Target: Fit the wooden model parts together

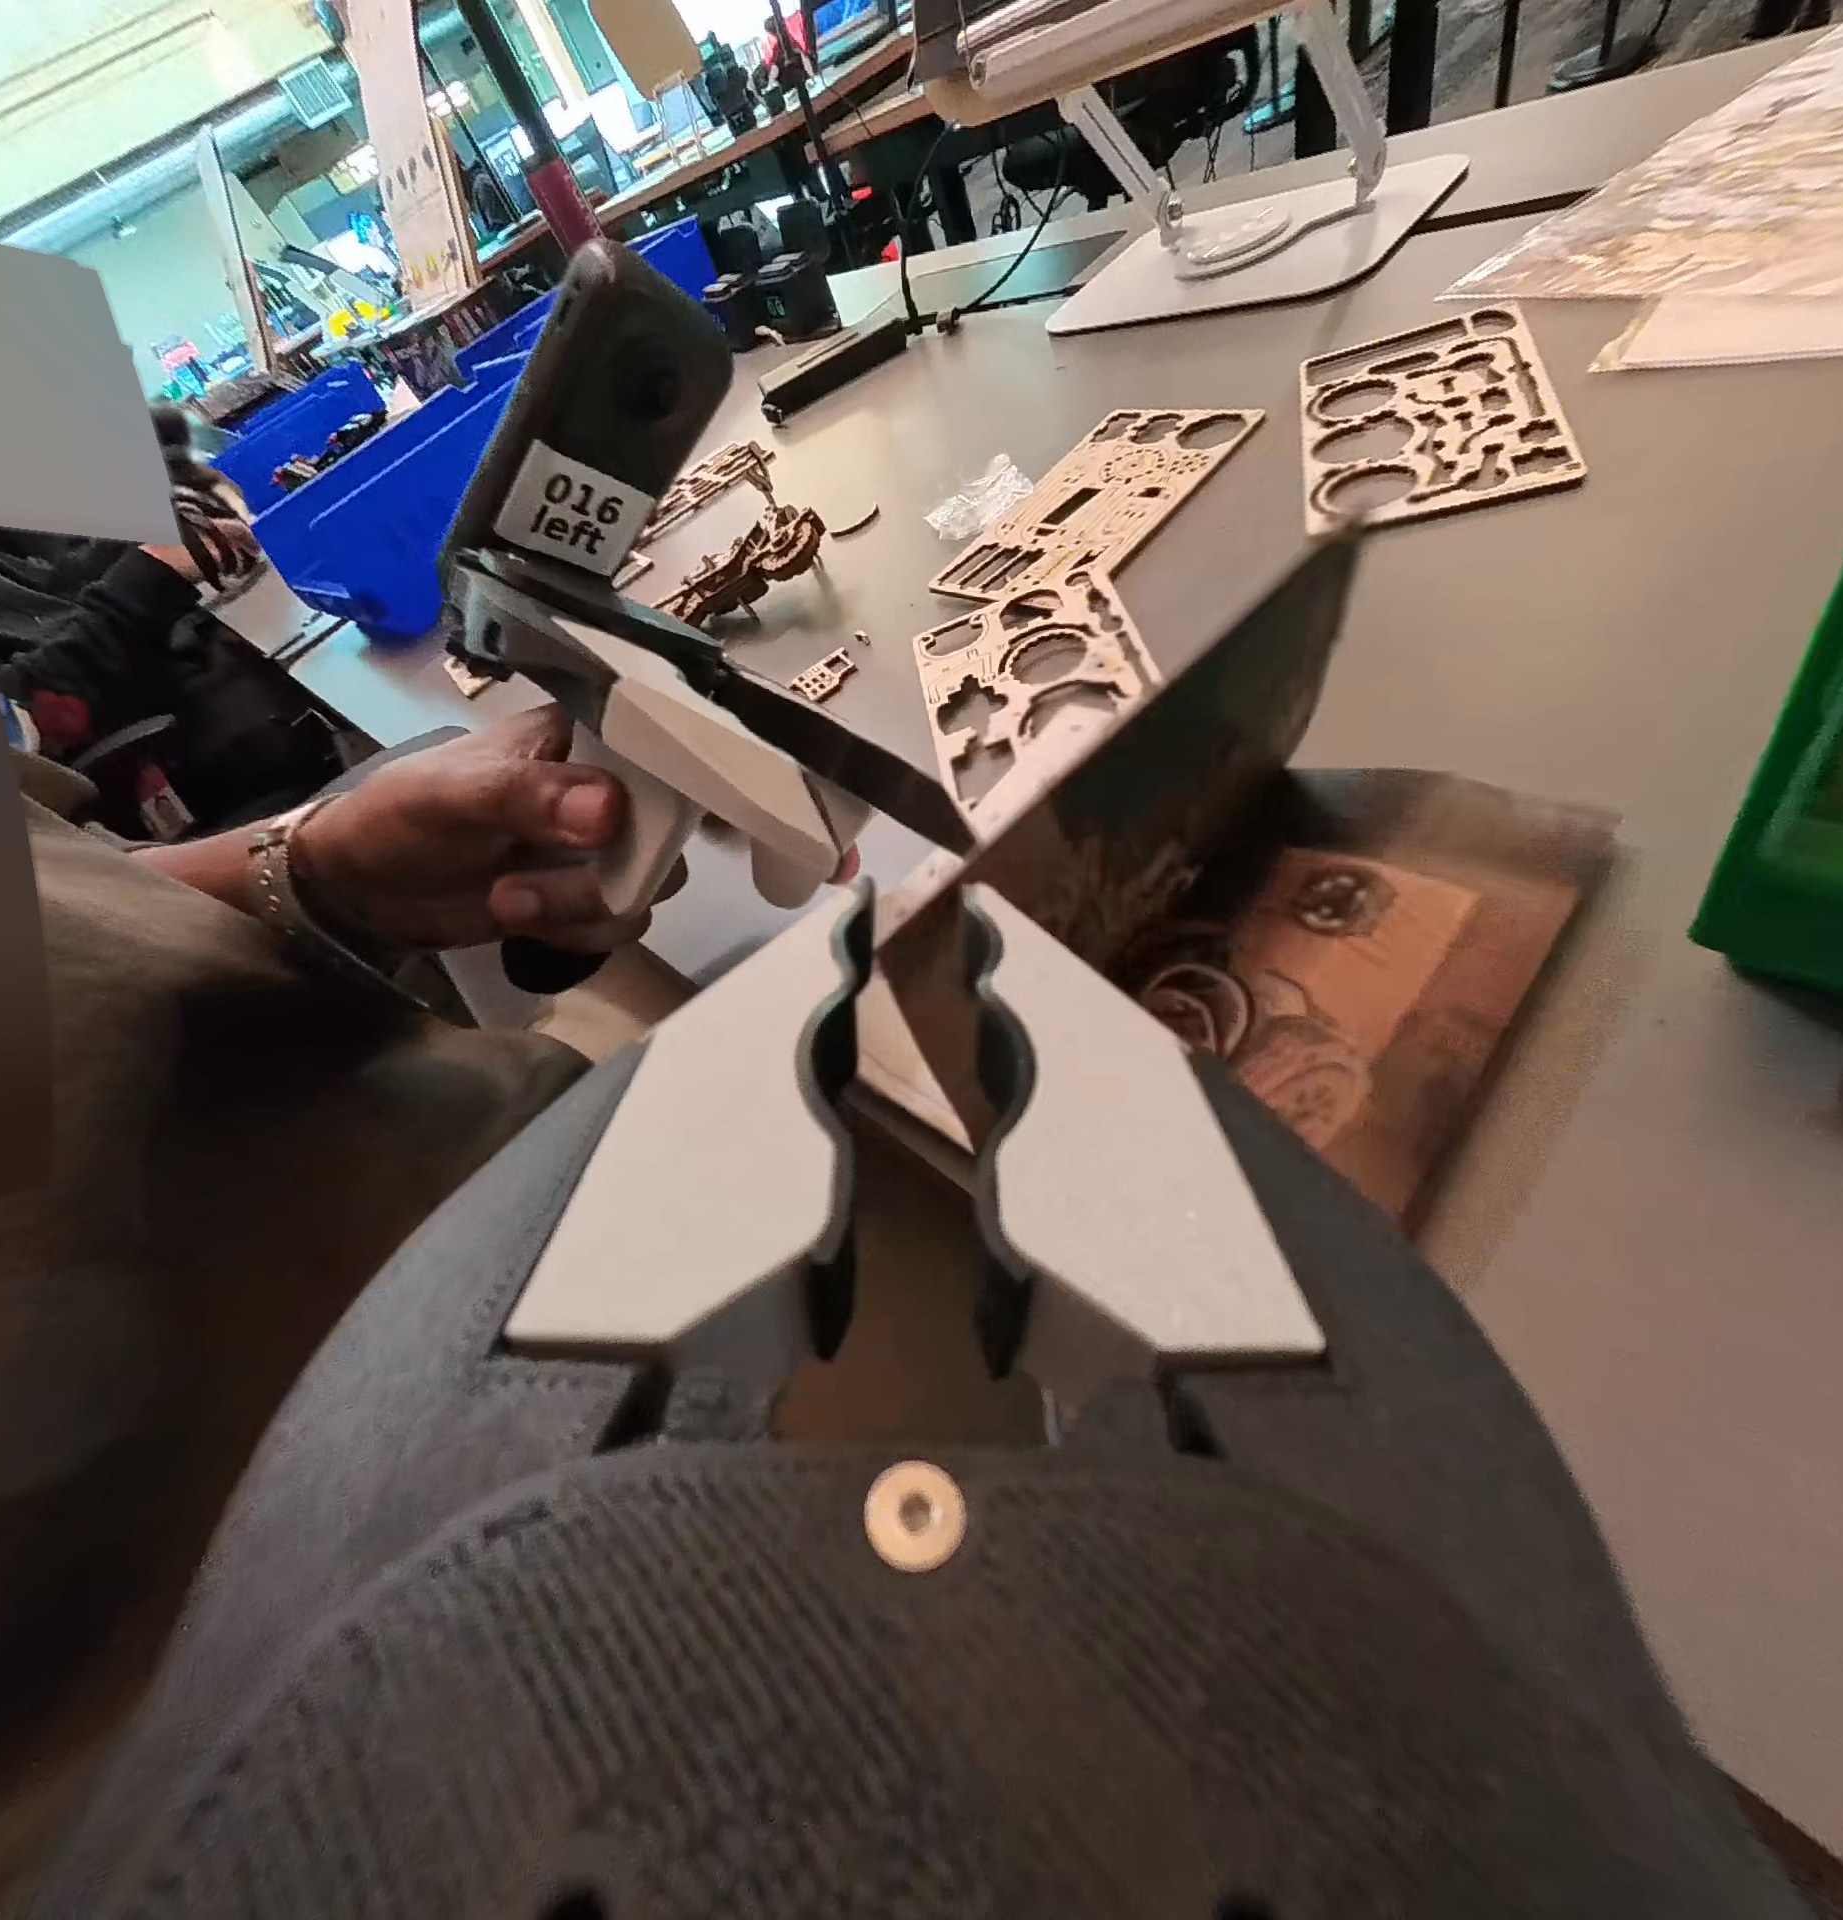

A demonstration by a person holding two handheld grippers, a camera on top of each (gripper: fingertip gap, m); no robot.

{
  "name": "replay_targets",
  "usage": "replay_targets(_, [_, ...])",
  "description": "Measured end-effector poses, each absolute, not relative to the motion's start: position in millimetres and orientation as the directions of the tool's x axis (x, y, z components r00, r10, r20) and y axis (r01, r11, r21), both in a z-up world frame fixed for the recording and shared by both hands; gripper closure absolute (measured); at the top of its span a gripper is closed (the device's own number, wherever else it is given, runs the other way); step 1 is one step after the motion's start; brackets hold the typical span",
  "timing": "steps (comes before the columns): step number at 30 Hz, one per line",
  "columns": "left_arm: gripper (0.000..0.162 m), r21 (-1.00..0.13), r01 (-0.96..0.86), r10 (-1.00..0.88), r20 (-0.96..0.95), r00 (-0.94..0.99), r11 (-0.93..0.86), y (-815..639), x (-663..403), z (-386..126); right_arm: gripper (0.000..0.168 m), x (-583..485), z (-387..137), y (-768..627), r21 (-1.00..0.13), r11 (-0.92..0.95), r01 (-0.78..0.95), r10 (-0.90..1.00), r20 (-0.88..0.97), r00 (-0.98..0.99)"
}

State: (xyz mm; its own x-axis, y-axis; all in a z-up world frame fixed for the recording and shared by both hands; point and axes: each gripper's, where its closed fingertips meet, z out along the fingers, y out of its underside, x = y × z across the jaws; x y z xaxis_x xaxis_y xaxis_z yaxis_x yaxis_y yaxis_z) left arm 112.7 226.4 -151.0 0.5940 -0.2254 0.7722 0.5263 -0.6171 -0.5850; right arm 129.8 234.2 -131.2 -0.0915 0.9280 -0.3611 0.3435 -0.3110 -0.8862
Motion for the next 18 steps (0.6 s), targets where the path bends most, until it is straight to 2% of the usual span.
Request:
replay_targets(2, [0.108, -0.590, 0.519, -0.221, 0.765, 0.606, -0.619, 227.2, 113.1, -154.2, 0.147, 131.2, -130.7, 236.8, -0.880, -0.334, 0.339, 0.920, -0.383, -0.087])
replay_targets(8, [0.107, -0.622, 0.486, -0.216, 0.724, 0.655, -0.614, 231.6, 113.3, -158.5, 0.144, 139.6, -131.8, 254.7, -0.880, -0.336, 0.336, 0.932, -0.363, -0.017])
replay_targets(12, [0.094, -0.645, 0.468, -0.215, 0.697, 0.684, -0.604, 238.5, 115.5, -158.1, 0.143, 141.4, -131.9, 259.7, -0.867, -0.370, 0.333, 0.918, -0.396, -0.010])
replay_targets(18, [0.092, -0.693, 0.424, -0.212, 0.634, 0.744, -0.583, 244.0, 112.2, -157.6, 0.143, 147.5, -131.6, 277.7, -0.890, -0.335, 0.311, 0.942, -0.329, 0.073])
